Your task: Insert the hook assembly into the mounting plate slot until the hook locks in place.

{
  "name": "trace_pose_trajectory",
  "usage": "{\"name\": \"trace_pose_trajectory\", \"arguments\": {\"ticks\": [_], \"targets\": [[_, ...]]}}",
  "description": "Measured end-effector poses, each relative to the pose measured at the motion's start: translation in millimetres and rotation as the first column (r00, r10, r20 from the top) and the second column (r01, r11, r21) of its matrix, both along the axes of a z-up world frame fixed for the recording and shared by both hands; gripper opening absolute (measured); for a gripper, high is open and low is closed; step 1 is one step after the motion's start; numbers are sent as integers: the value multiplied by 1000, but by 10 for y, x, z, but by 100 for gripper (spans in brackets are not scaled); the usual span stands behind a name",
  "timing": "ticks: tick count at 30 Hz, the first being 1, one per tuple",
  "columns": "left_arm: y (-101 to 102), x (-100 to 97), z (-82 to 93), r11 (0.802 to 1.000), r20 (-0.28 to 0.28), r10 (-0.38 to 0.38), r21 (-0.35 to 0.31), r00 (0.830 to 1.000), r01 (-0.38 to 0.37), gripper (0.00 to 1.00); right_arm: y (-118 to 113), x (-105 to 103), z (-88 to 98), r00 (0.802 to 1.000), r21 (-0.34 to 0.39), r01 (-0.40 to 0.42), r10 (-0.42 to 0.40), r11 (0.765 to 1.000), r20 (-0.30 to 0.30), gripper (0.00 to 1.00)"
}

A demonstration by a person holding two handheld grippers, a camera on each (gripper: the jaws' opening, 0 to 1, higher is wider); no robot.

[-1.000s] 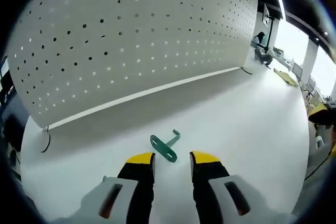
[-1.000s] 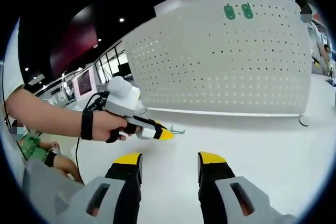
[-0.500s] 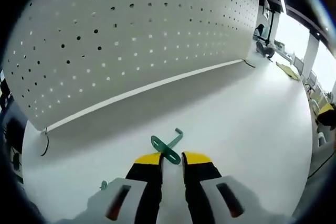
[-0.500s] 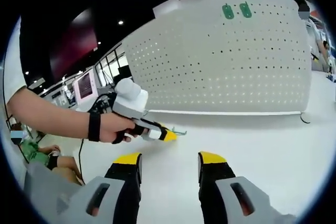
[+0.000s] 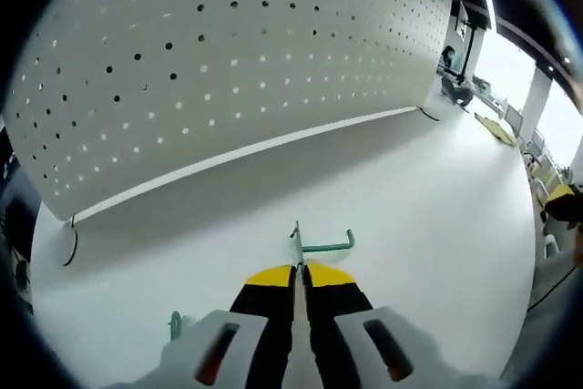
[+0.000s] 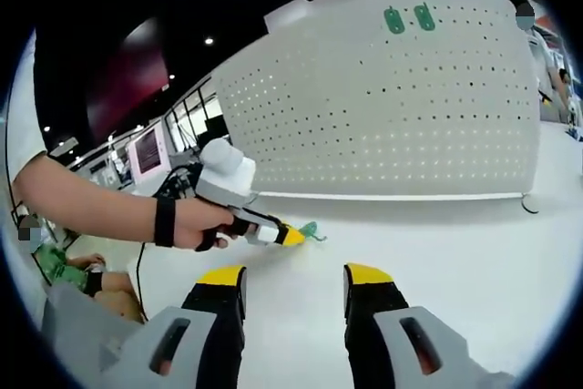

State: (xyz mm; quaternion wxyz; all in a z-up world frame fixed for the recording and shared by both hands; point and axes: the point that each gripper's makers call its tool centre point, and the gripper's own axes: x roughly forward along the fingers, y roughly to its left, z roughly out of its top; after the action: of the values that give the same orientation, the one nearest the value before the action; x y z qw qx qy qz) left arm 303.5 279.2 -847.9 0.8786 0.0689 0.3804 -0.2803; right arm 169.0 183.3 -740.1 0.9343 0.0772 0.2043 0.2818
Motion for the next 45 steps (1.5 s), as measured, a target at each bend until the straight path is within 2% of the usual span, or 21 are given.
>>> {"name": "trace_pose_trajectory", "arguments": {"ticks": [10, 25, 33, 37, 40, 43, 45], "targets": [[-67, -114, 120, 998, 8, -31, -50, 999, 31, 4, 50, 13, 46, 1000, -9, -16, 16, 1000, 9, 43], [-160, -401, 383, 981, 17, -62, -182, 998, 64, 3, 131, -23, 96, 1000, 3, -25, 25, 1000, 15, 40], [-139, -506, 467, 975, 27, -58, -212, 998, 63, 4, 149, -42, 137, 999, 9, -23, 23, 1000, 24, 40], [-170, -602, 517, 968, 27, -72, -239, 997, 77, 4, 152, -62, 156, 1000, 12, -17, 16, 1000, 26, 40], [-238, -685, 563, 951, 25, -89, -296, 996, 92, 4, 154, -79, 166, 1000, 18, -12, 11, 1000, 24, 39], [-265, -761, 624, 942, 34, -87, -323, 996, 93, 4, 158, -89, 172, 1000, 20, -9, 8, 1000, 24, 39], [-317, -857, 663, 932, 30, -113, -342, 993, 116, 4, 163, -98, 186, 1000, 25, -5, 4, 1000, 25, 38]]}}
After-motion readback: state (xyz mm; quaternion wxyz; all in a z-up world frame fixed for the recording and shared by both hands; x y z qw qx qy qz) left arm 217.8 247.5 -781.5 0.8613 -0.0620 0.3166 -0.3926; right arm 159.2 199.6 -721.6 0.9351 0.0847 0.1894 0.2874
